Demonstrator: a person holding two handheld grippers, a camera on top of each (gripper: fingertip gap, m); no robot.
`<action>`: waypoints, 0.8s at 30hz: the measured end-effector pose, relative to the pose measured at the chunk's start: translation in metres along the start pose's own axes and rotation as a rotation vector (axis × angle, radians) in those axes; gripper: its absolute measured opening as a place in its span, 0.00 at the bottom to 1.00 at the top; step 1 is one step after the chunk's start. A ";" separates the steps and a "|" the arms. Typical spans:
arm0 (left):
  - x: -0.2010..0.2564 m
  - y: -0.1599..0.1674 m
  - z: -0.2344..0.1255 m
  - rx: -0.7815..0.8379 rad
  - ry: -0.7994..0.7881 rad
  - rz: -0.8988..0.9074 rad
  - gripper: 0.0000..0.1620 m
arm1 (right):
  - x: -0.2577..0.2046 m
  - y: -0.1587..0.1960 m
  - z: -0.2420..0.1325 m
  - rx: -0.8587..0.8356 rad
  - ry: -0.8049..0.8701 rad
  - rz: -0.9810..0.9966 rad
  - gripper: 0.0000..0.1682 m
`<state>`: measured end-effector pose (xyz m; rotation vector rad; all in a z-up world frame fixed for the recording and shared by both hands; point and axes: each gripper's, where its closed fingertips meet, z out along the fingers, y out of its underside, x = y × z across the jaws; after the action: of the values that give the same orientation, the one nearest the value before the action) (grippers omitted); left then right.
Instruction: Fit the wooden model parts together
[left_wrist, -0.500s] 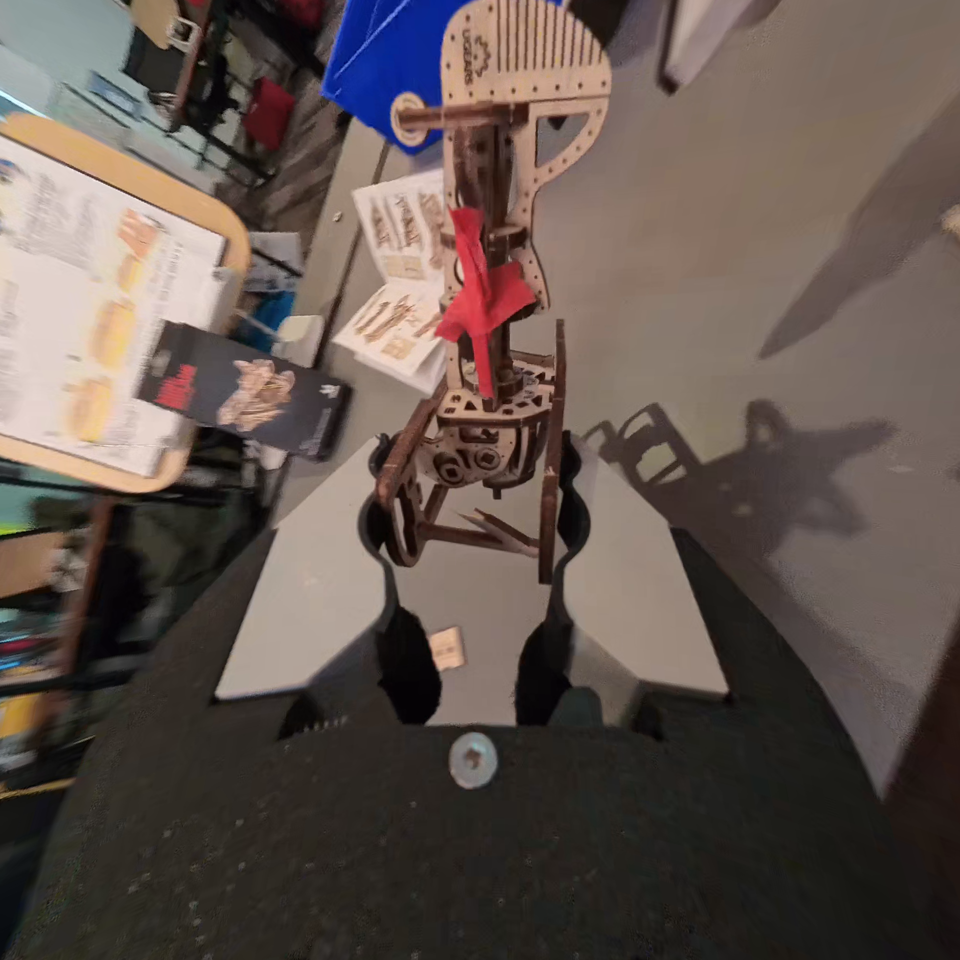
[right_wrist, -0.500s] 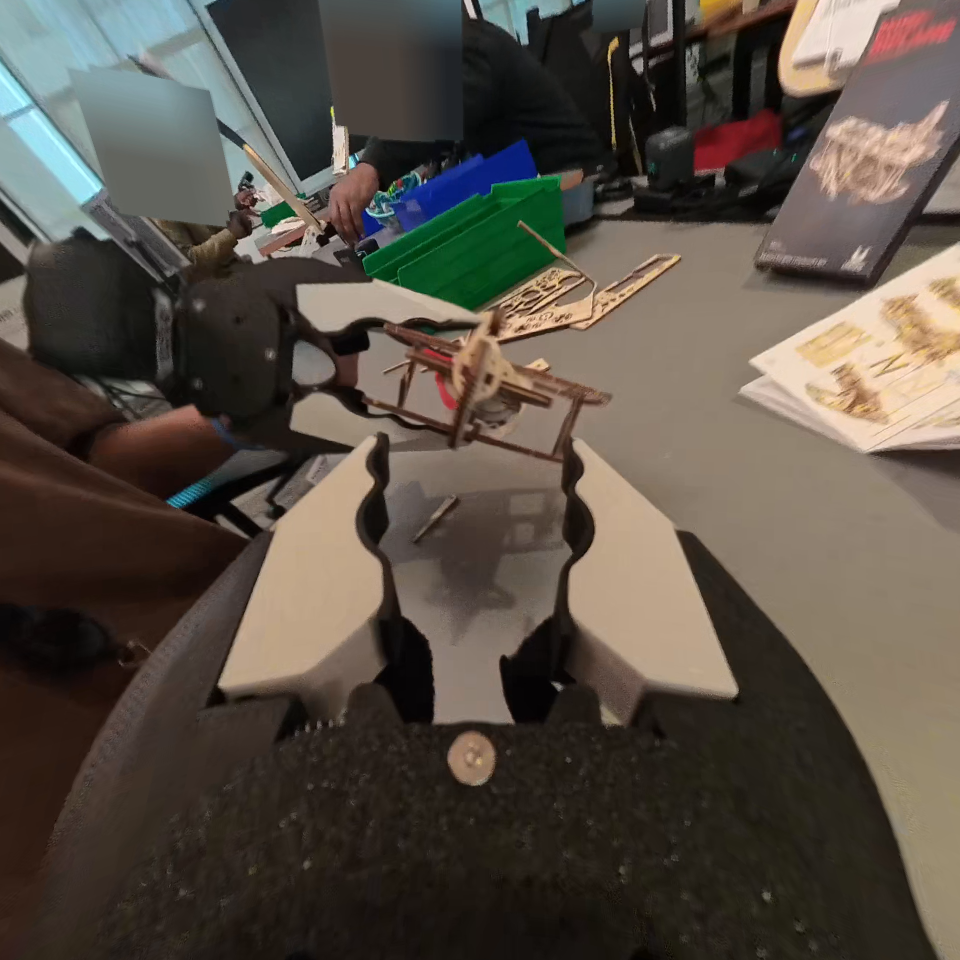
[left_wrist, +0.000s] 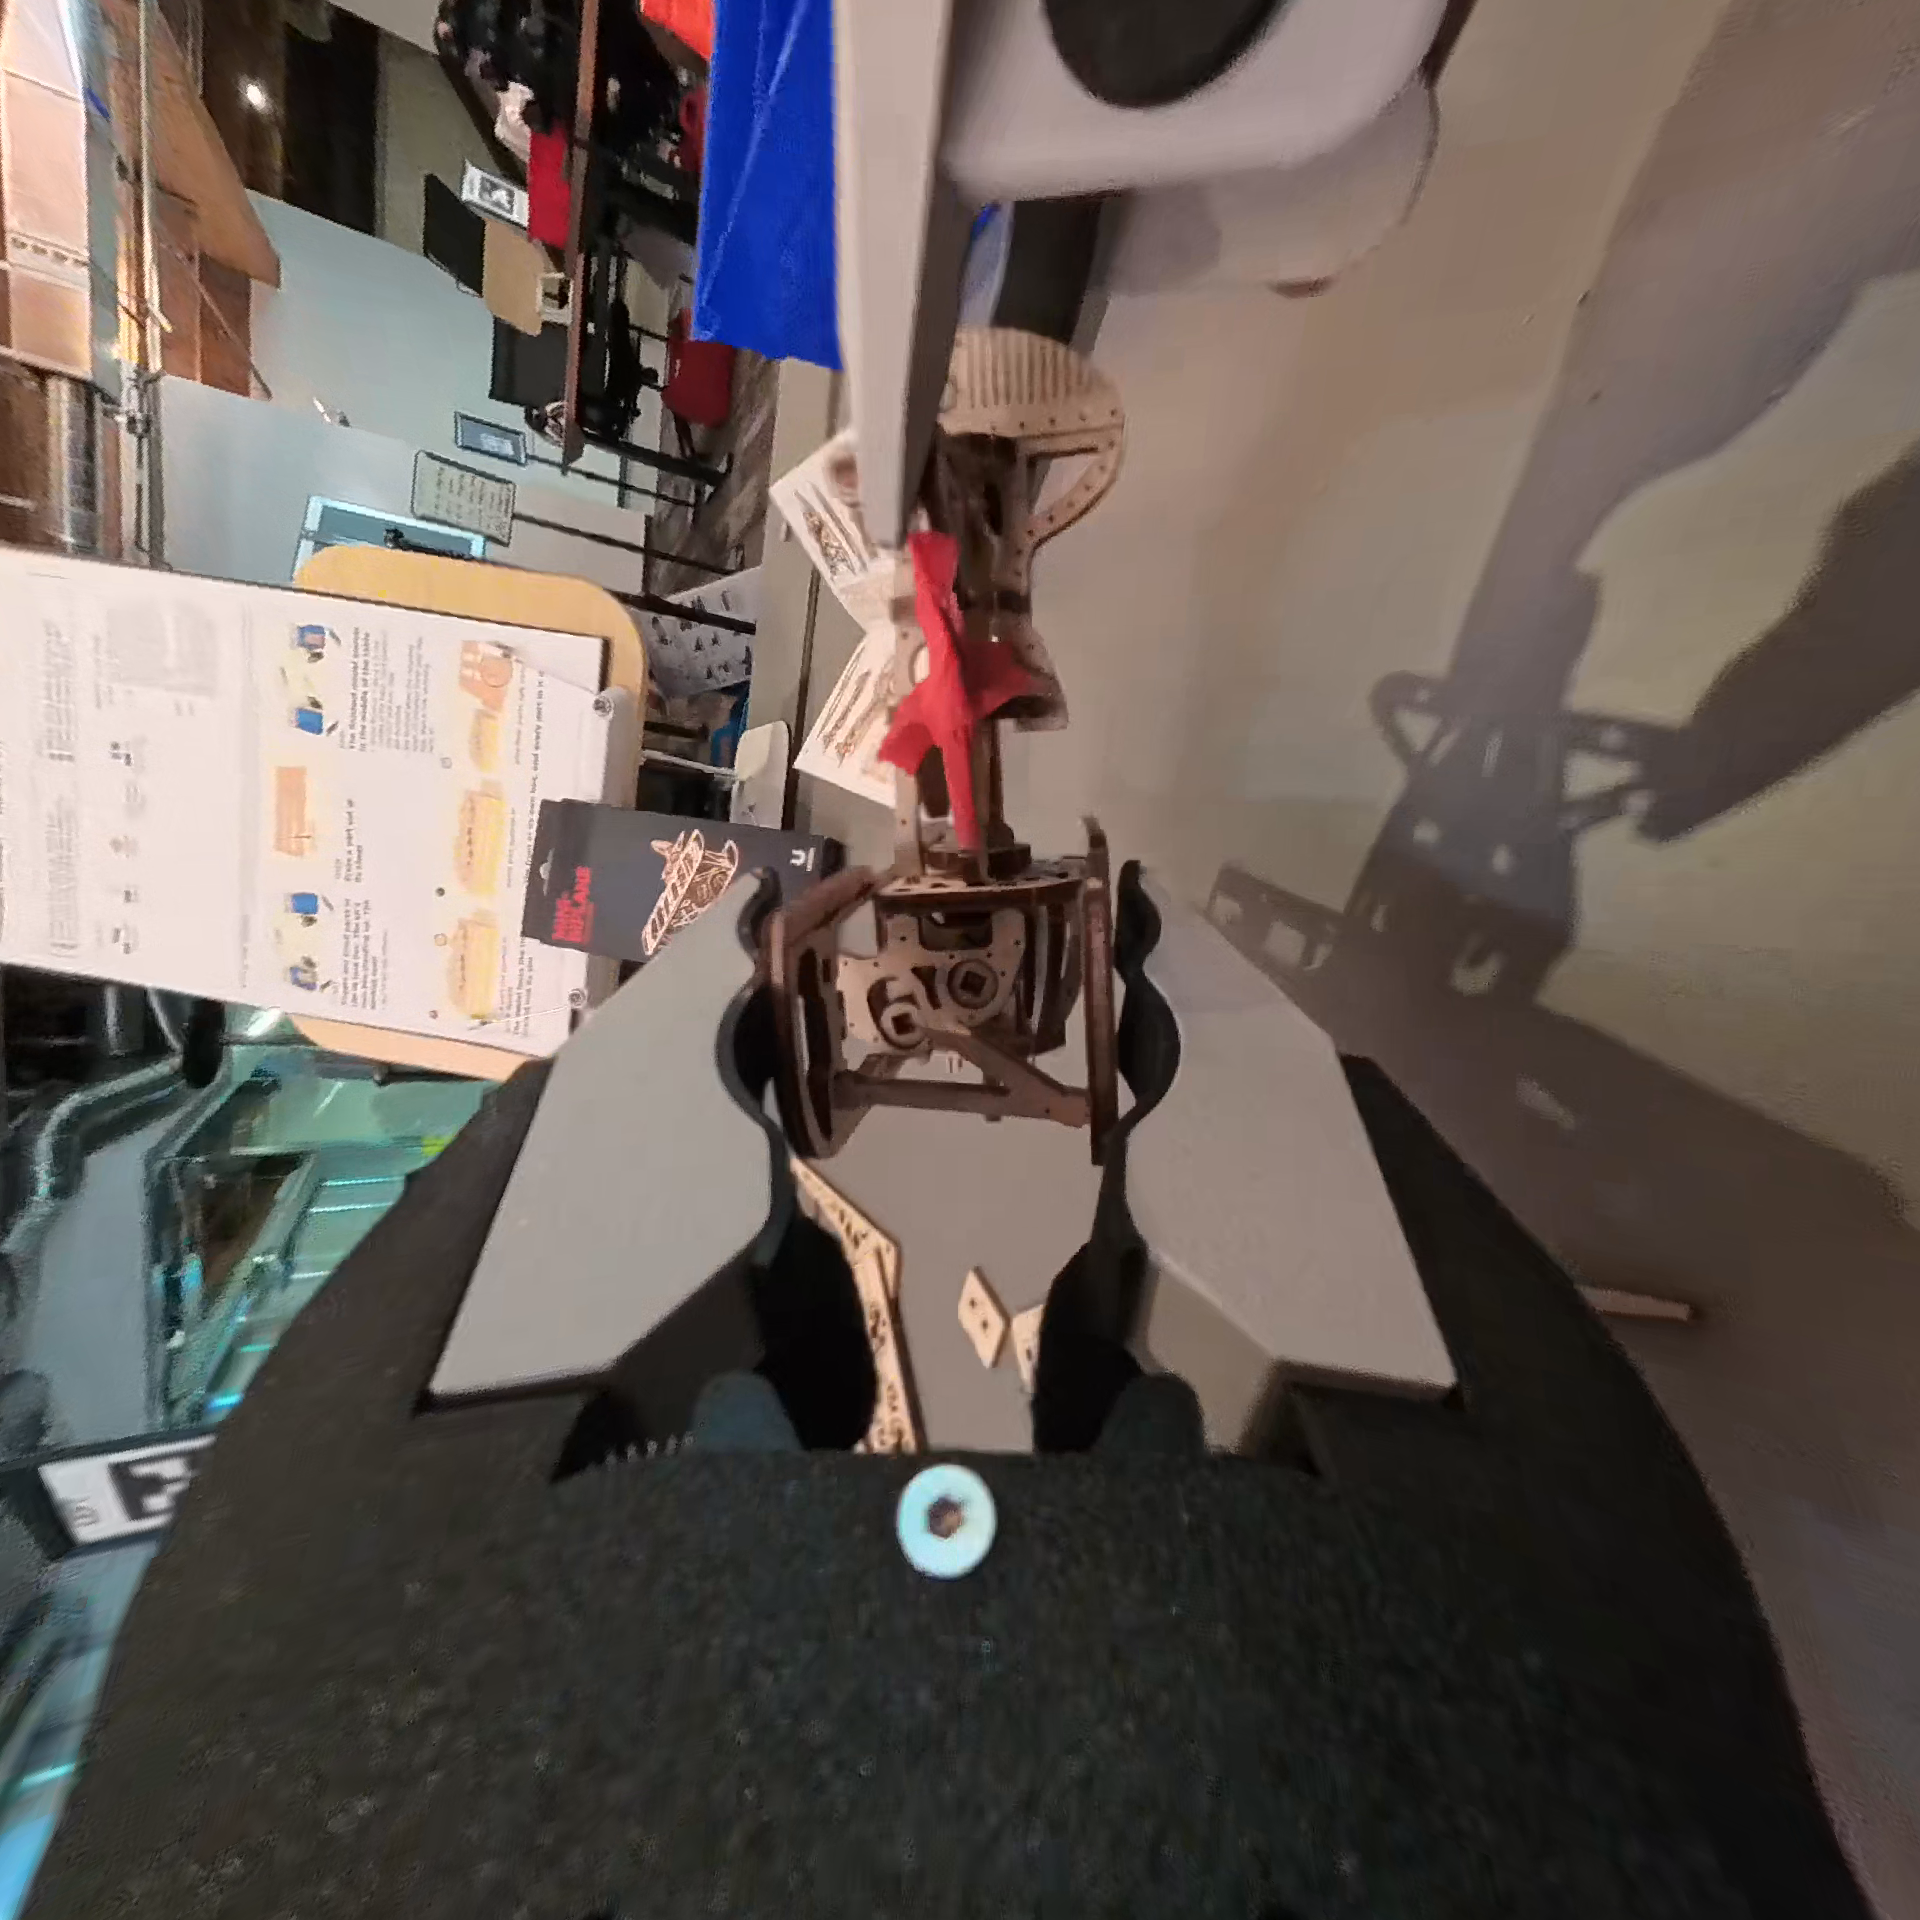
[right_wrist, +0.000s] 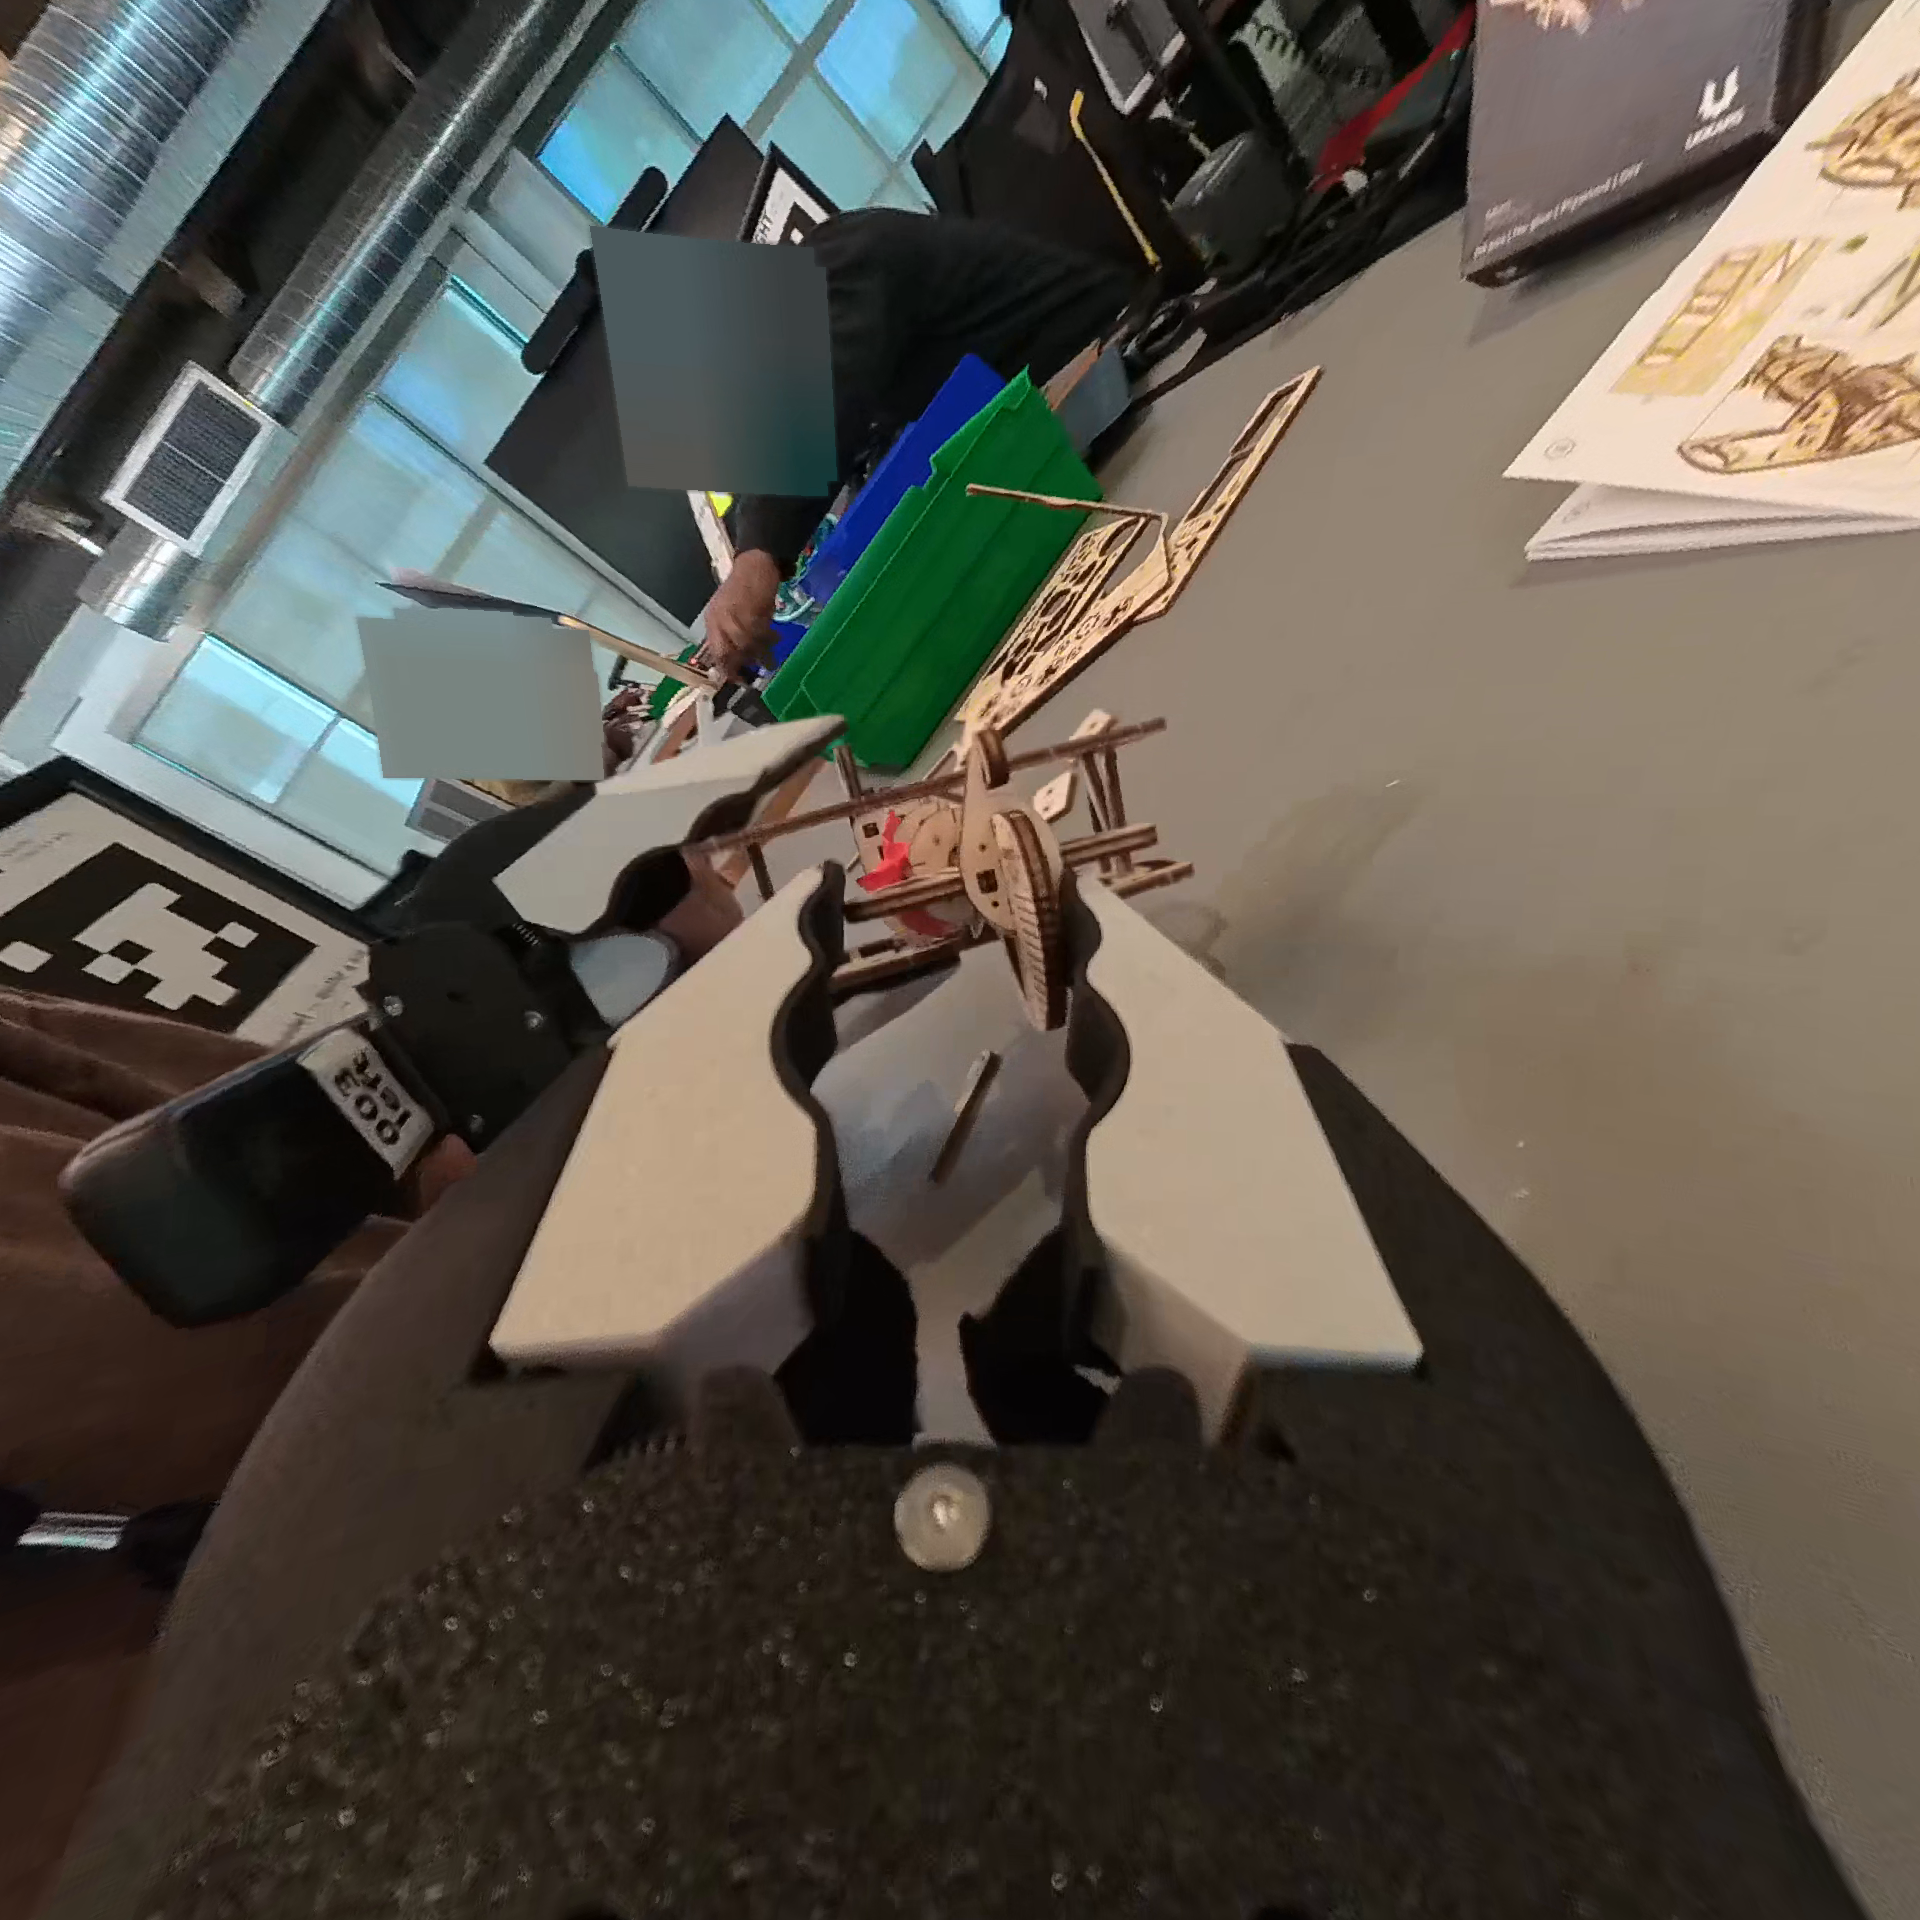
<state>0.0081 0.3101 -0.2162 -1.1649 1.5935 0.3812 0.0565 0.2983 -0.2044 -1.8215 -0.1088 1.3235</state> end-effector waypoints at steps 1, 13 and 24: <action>-0.002 0.000 -0.001 0.008 -0.008 -0.031 0.38 | 0.000 0.000 0.000 -0.007 -0.015 0.024 0.23; 0.011 0.000 -0.011 0.124 0.056 -0.064 0.37 | 0.004 0.008 -0.014 -0.115 -0.143 0.189 0.22; -0.016 0.020 -0.009 0.091 0.073 -0.356 0.36 | -0.001 0.060 -0.072 -0.430 0.023 -0.380 0.30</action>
<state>-0.0142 0.3210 -0.2053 -1.3734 1.4129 0.0340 0.0911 0.2185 -0.2386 -2.0366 -0.7389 1.0605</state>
